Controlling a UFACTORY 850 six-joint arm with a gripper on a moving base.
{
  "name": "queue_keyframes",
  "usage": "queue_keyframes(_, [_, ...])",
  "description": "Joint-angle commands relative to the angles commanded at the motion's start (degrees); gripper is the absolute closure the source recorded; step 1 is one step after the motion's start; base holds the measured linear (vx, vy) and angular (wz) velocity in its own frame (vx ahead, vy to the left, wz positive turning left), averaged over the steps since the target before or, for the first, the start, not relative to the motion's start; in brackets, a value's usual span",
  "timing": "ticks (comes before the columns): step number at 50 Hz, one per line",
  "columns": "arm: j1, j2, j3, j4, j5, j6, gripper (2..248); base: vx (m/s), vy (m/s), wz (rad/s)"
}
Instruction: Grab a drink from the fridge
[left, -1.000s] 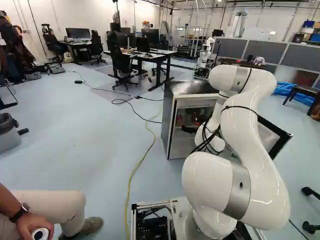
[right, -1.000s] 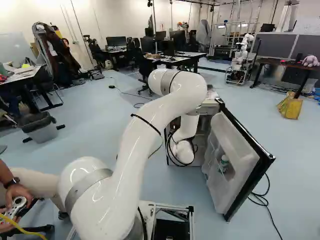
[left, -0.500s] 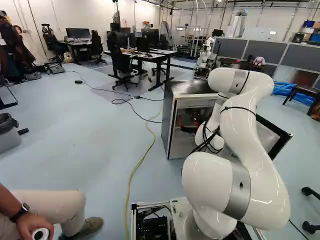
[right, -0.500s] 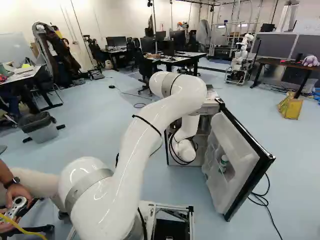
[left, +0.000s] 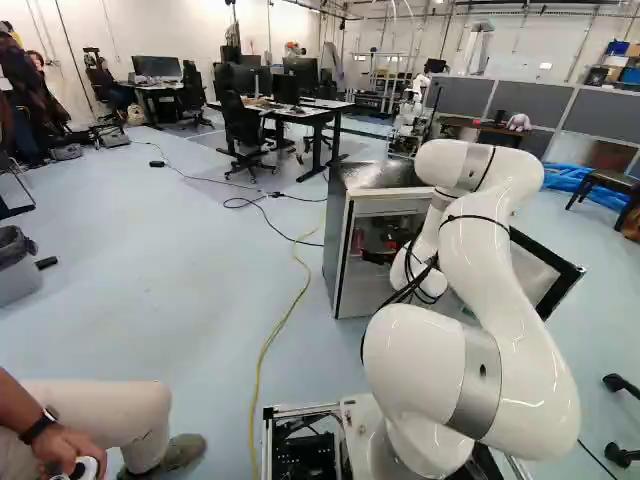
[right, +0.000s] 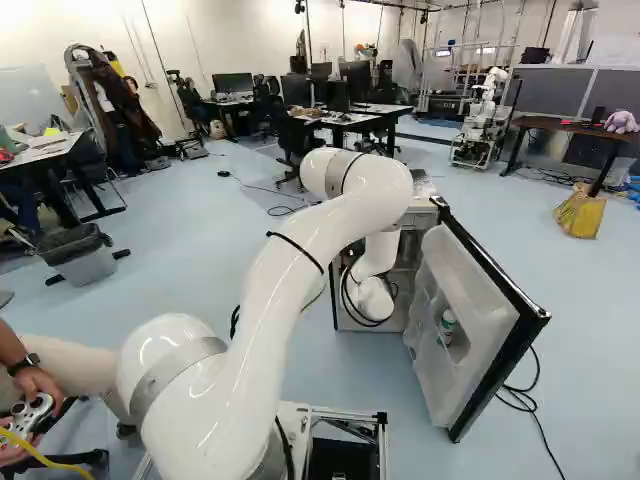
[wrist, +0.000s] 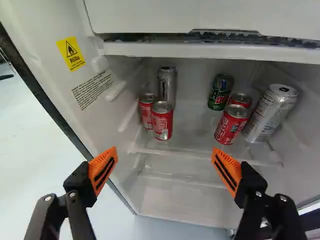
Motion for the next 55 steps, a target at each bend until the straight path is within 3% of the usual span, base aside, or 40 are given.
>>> queue_keyframes(7, [0.0, 0.0, 0.0, 0.0, -0.2, 0.0, 3, 0.000, 0.000, 0.000])
queue_keyframes(8, [0.0, 0.0, 0.0, 0.0, -0.2, 0.0, 15, 0.000, 0.000, 0.000])
queue_keyframes(12, [0.0, 0.0, 0.0, 0.0, -0.2, 0.0, 15, 0.000, 0.000, 0.000])
queue_keyframes(13, [0.0, 0.0, 0.0, 0.0, -0.2, 0.0, 28, 0.000, 0.000, 0.000])
queue_keyframes(17, [0.0, 0.0, 0.0, 0.0, -0.2, 0.0, 28, 0.000, 0.000, 0.000])
queue_keyframes(18, [0.0, 0.0, 0.0, 0.0, -0.2, 0.0, 40, 0.000, 0.000, 0.000])
queue_keyframes(38, [0.0, 0.0, 0.0, 0.0, -0.2, 0.0, 46, 0.000, 0.000, 0.000])
queue_keyframes(39, [0.0, 0.0, 0.0, 0.0, -0.2, 0.0, 59, 0.000, 0.000, 0.000])
queue_keyframes(43, [0.0, 0.0, 0.0, 0.0, -0.2, 0.0, 59, 0.000, 0.000, 0.000])
queue_keyframes(44, [0.0, 0.0, 0.0, 0.0, -0.2, 0.0, 72, 0.000, 0.000, 0.000])
queue_keyframes(55, [0.0, 0.0, 0.0, 0.0, -0.2, 0.0, 77, 0.000, 0.000, 0.000])
